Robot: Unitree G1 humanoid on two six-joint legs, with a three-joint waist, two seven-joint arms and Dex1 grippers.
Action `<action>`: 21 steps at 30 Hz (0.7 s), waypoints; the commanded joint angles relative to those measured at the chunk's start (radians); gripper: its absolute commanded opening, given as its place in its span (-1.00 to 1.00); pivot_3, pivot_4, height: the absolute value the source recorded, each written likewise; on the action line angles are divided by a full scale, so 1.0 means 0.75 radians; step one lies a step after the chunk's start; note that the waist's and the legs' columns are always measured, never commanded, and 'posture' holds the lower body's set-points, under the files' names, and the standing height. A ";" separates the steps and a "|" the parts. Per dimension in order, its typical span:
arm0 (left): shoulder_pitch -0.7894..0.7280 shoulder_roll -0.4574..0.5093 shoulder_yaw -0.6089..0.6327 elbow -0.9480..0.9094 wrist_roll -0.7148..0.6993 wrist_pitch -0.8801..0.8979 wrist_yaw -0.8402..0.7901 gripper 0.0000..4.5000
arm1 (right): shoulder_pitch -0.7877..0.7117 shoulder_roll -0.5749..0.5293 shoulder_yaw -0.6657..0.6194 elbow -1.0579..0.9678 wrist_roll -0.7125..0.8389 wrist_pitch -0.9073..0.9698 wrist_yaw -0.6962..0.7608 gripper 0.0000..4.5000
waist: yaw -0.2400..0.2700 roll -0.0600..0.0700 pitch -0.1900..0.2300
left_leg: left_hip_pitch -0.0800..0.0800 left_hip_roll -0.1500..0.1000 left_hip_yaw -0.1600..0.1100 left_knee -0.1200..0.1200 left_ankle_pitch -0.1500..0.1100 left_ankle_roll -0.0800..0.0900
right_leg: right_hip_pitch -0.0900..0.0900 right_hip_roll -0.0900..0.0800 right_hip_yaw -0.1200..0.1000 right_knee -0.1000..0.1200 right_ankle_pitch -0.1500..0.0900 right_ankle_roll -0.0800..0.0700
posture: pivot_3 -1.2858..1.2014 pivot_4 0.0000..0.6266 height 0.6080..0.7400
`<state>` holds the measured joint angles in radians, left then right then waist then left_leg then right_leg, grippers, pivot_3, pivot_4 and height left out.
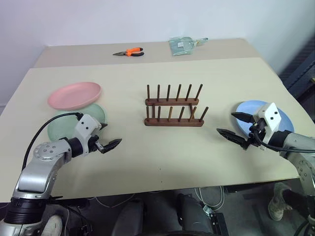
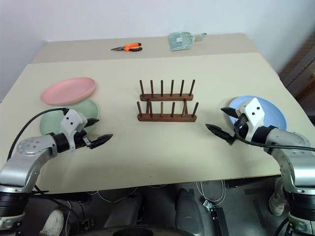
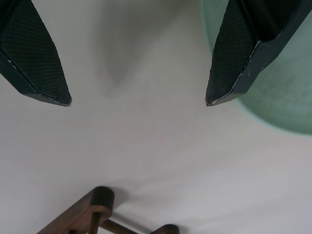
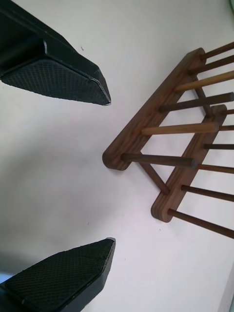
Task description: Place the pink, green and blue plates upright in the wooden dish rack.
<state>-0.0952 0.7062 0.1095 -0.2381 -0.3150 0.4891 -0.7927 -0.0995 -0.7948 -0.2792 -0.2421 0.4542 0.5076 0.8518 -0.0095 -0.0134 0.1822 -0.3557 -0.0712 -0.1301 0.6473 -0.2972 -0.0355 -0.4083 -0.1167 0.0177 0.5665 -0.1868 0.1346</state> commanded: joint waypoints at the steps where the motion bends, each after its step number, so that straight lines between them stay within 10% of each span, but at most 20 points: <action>1: -0.021 -0.006 -0.001 -0.056 -0.010 -0.011 0.009 1.00 | -0.055 -0.008 0.005 -0.003 -0.010 -0.049 0.003 0.98 | -0.001 0.000 0.000 | 0.000 0.000 0.000 0.000 0.000 0.000 | 0.000 0.000 0.000 0.000 0.000 0.000 | 0.03 -0.52 1.00; 12: -0.079 -0.017 -0.056 -0.037 0.005 -0.045 -0.011 1.00 | -0.109 -0.008 0.072 0.005 -0.011 -0.021 0.018 0.98 | 0.006 0.000 0.000 | 0.000 0.000 0.000 0.000 0.000 0.000 | 0.000 0.000 0.000 0.000 0.000 0.000 | 0.03 -0.52 1.00; 21: -0.563 -0.175 -0.381 0.580 0.178 -0.241 -0.203 1.00 | 0.053 0.053 0.081 -0.291 0.048 0.095 -0.089 0.98 | 0.041 0.000 -0.001 | 0.000 -0.001 0.000 0.002 0.000 0.000 | 0.000 0.000 -0.001 0.000 0.001 0.002 | 0.03 -0.52 1.00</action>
<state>-0.4773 0.5877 -0.1433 0.1417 -0.2118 0.3587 -0.9223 -0.0709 -0.7613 -0.2064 -0.3985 0.4660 0.5712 0.8019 0.0216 -0.0136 0.1816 -0.3570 -0.0721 -0.1312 0.6499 -0.2969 -0.0354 -0.4075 -0.1164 0.0158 0.5668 -0.1851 0.1373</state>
